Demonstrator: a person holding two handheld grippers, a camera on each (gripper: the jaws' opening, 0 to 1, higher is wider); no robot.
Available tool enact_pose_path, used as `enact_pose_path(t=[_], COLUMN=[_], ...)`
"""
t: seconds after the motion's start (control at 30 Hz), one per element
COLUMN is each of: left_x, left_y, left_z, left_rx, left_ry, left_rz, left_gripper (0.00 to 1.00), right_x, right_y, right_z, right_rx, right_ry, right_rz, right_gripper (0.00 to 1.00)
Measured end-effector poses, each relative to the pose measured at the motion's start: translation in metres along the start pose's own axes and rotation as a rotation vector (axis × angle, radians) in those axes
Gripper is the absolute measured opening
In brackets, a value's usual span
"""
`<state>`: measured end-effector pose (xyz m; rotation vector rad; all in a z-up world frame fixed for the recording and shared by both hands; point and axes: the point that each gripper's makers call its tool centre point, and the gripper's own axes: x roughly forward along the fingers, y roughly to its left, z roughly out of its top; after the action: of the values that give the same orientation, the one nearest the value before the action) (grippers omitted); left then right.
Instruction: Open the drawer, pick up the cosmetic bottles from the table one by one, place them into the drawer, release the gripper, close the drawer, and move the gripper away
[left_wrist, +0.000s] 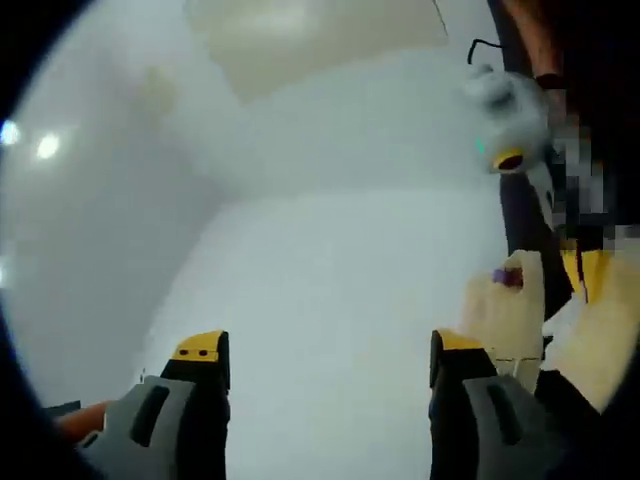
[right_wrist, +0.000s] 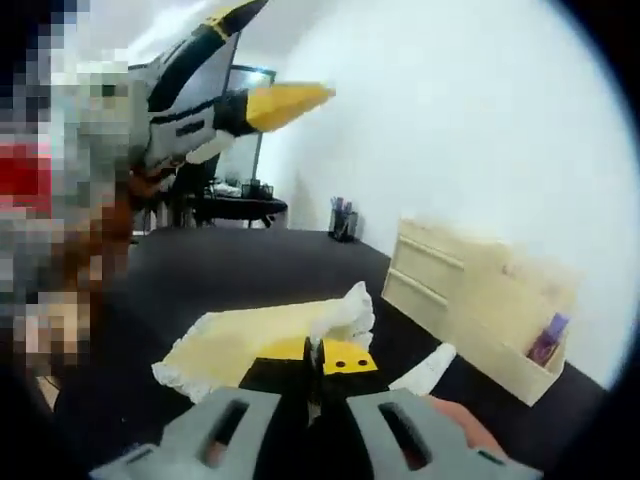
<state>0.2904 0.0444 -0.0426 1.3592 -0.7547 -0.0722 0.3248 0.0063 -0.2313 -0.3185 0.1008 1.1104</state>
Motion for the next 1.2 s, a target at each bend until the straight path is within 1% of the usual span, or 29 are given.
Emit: enact_pose_path(t=[0.03, 0.1, 0.17, 0.2, 0.23, 0.3, 0.33, 0.4, 0.5, 0.6, 0.77, 0.87, 1.03, 1.07, 1.2], left_x=[-0.002, -0.009, -0.014, -0.016, -0.017, -0.021, -0.023, -0.029, -0.036, -0.042, -0.048, -0.05, -0.057, -0.059, -0.072], left_y=[-0.003, -0.012, -0.017, -0.022, -0.023, -0.025, -0.026, -0.029, -0.032, -0.035, -0.044, -0.049, -0.054, -0.056, -0.061], left_z=[-0.005, -0.015, -0.027, -0.031, -0.035, -0.041, -0.043, -0.045, -0.054, -0.059, -0.056, -0.055, -0.068, -0.071, -0.085], left_rx=[0.011, 0.062, 0.096, 0.112, 0.136, 0.199, 0.233, 0.284, 0.311, 0.345, 0.341, 0.303, 0.27, 0.263, 0.212], left_ry=[0.011, 0.02, 0.056, 0.06, 0.074, 0.07, 0.058, 0.051, 0.071, 0.08, 0.088, 0.078, 0.146, 0.153, 0.221], left_rz=[-0.035, -0.117, -0.176, -0.217, -0.232, -0.265, -0.279, -0.307, -0.353, -0.373, -0.398, -0.428, -0.451, -0.459, -0.504], left_gripper=[0.83, 0.86, 0.88, 0.89, 0.9, 0.9, 0.9, 0.89, 0.89, 0.89, 0.88, 0.88, 0.84, 0.84, 0.82], right_x=[-0.001, -0.003, -0.005, -0.006, -0.006, -0.008, -0.009, -0.012, -0.017, -0.019, -0.022, -0.023, -0.023, -0.024, -0.025], right_y=[0.0, 0.003, 0.005, 0.006, 0.007, 0.008, 0.01, 0.011, 0.015, 0.017, 0.018, 0.021, 0.027, 0.029, 0.035], right_z=[0.001, 0.001, 0.002, 0.003, 0.004, 0.005, 0.005, 0.007, 0.009, 0.009, 0.012, 0.017, 0.024, 0.026, 0.03], right_rx=[-0.029, -0.056, -0.075, -0.085, -0.091, -0.098, -0.102, -0.108, -0.12, -0.144, -0.151, -0.157, -0.182, -0.184, -0.206], right_ry=[0.0, -0.001, -0.007, -0.007, -0.01, -0.012, -0.015, -0.018, -0.026, -0.023, -0.033, -0.036, -0.037, -0.041, -0.053], right_rz=[-0.009, -0.016, -0.02, -0.024, -0.024, -0.026, -0.026, -0.026, -0.02, -0.026, -0.027, -0.027, -0.006, -0.002, 0.002], right_gripper=[0.0, 0.0, 0.0, 0.0, 0.0, 0.0, 0.0, 0.0, 0.0, 0.0, 0.0, 0.0, 0.0, 0.0, 0.0])
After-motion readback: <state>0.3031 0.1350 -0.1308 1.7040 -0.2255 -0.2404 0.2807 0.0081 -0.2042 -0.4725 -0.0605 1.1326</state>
